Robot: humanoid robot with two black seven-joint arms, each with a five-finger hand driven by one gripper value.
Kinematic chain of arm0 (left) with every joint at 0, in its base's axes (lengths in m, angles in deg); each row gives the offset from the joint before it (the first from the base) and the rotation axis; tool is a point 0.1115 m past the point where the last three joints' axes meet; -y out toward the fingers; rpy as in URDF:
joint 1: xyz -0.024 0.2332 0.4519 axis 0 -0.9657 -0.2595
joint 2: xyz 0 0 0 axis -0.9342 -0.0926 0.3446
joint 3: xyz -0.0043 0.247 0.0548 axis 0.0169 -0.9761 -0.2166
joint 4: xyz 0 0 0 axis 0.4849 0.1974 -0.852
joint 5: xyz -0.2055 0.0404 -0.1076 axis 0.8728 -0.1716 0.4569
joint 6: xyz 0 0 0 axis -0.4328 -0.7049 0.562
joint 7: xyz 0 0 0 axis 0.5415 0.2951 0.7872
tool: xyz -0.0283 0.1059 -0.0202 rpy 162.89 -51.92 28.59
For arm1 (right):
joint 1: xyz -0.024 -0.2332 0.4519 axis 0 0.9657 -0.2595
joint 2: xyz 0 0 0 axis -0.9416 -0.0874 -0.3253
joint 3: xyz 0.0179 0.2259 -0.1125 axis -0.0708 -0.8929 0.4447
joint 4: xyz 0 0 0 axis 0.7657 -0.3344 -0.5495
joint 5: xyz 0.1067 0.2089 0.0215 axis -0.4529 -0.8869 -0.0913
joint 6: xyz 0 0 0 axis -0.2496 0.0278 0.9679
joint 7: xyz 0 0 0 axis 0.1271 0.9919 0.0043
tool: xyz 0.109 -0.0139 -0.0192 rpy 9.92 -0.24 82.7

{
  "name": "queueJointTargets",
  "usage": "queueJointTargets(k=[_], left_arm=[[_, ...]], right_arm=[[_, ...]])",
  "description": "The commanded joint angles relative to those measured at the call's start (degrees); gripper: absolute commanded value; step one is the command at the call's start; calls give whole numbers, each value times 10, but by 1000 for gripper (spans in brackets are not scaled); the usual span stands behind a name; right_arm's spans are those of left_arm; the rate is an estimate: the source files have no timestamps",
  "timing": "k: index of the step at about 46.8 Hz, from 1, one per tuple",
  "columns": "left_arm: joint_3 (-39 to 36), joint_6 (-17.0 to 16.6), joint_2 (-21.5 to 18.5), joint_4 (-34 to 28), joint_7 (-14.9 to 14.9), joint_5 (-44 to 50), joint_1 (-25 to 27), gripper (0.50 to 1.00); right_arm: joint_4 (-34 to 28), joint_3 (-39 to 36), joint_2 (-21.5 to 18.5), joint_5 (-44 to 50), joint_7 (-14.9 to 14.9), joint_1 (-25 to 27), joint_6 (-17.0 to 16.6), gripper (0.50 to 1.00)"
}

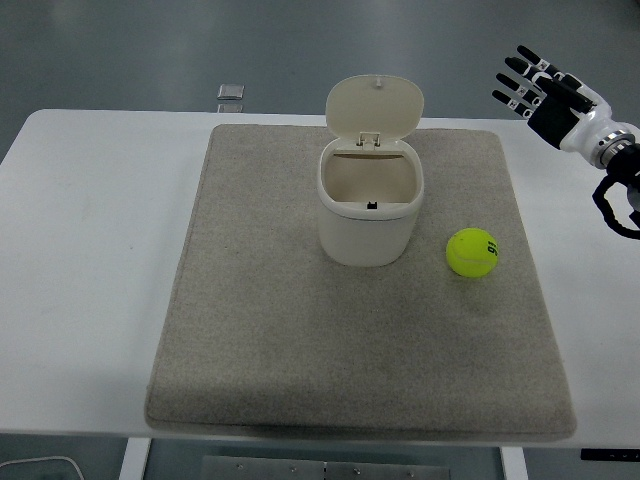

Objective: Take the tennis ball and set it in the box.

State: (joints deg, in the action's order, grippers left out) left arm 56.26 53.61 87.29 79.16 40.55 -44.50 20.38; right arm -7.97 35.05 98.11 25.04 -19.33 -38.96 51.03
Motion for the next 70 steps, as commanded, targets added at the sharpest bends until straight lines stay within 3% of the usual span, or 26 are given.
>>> queueJointTargets(k=[1, 9, 22, 34, 50, 70], left_arm=[[0, 0, 0, 0, 0, 0, 0, 992], [0, 0, 0, 0, 0, 0, 0, 992], [0, 0, 0, 0, 0, 0, 0, 992], [0, 0, 0, 0, 0, 0, 0, 992], [0, 0, 0, 0, 0, 0, 0, 992], [-1, 0, 0, 0, 0, 0, 0, 992]], right_arm=[[1, 1, 0, 4, 5, -2, -3, 907], [10, 7, 6, 31, -4, -5, -29, 905], [21, 4, 11, 199, -5, -12, -40, 905], [77, 4, 77, 311, 3, -9, -79, 903], [137, 12, 153, 466, 87, 20, -129, 903], [268, 12, 227, 670, 183, 52, -131, 905]])
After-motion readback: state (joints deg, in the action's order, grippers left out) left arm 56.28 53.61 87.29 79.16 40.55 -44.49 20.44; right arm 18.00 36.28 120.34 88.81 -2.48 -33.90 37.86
